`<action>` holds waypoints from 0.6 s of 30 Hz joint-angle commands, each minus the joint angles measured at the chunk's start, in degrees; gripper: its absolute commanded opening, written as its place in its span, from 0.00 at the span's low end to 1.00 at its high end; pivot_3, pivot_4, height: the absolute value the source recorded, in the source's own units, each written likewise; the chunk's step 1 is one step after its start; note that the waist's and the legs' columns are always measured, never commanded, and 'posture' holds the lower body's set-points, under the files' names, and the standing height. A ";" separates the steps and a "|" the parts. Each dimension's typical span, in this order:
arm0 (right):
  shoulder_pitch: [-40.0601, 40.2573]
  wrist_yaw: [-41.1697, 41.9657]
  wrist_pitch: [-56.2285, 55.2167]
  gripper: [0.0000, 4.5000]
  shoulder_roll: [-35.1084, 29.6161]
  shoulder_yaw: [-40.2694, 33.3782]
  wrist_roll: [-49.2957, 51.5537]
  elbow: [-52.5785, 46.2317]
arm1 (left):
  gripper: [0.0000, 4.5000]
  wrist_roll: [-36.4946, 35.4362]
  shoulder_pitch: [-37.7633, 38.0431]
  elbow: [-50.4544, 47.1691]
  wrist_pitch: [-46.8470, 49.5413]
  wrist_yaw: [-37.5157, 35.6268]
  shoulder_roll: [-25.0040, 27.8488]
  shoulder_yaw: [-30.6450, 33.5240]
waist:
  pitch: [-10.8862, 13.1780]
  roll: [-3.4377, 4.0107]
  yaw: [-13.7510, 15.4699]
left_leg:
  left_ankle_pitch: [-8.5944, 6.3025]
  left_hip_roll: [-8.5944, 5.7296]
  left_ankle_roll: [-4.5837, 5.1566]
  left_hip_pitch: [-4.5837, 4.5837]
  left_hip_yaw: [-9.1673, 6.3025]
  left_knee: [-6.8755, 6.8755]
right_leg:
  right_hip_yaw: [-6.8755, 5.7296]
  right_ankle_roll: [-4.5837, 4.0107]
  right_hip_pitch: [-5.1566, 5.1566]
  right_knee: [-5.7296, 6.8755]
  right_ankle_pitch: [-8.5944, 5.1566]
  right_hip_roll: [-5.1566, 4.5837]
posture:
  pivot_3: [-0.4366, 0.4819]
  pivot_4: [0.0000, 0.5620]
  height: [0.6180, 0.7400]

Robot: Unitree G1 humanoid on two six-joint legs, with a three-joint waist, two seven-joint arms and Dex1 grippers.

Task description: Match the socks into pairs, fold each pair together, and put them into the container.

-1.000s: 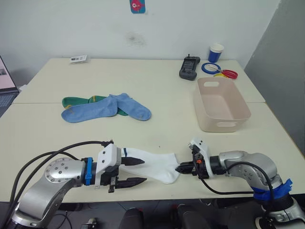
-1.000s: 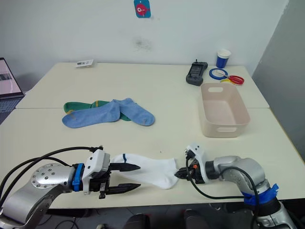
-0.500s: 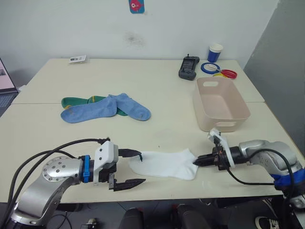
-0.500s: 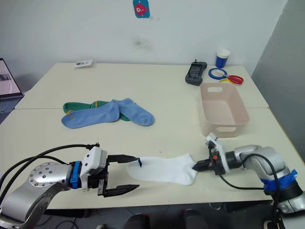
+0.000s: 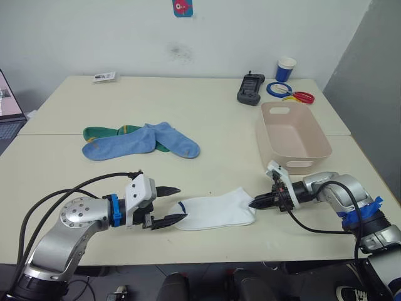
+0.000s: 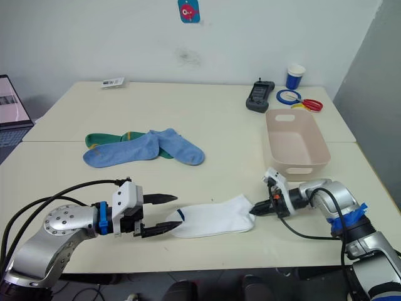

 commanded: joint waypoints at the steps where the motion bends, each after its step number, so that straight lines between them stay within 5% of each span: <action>1: 0.41 1.11 0.71 0.00 -0.96 -1.38 0.17 -1.55 | 0.49 4.00 -1.19 1.81 -3.13 -0.21 -0.36 -3.54 | 0.00 0.00 0.02 | 0.00 0.00 0.00 0.00 0.00 0.00 | 0.00 0.00 0.00 0.01 0.00 0.00 | 0.48 0.27 1.00; 8: 1.33 0.68 1.50 0.00 -0.78 -1.63 0.17 -3.56 | 0.01 8.54 -1.92 6.53 -4.07 1.61 -1.36 -6.72 | 0.00 0.00 -0.01 | 0.00 0.01 0.00 0.00 -0.01 0.00 | 0.00 0.00 0.00 0.02 0.00 -0.01 | 0.48 0.27 1.00; 18: 1.99 0.72 4.01 0.00 -1.49 -3.09 1.44 -6.74 | 0.01 11.68 -2.20 7.22 2.33 4.18 -1.61 -9.45 | -0.01 0.00 -0.03 | 0.00 0.01 0.00 0.01 -0.02 0.01 | 0.00 0.00 0.01 0.05 0.00 -0.01 | 0.48 0.27 1.00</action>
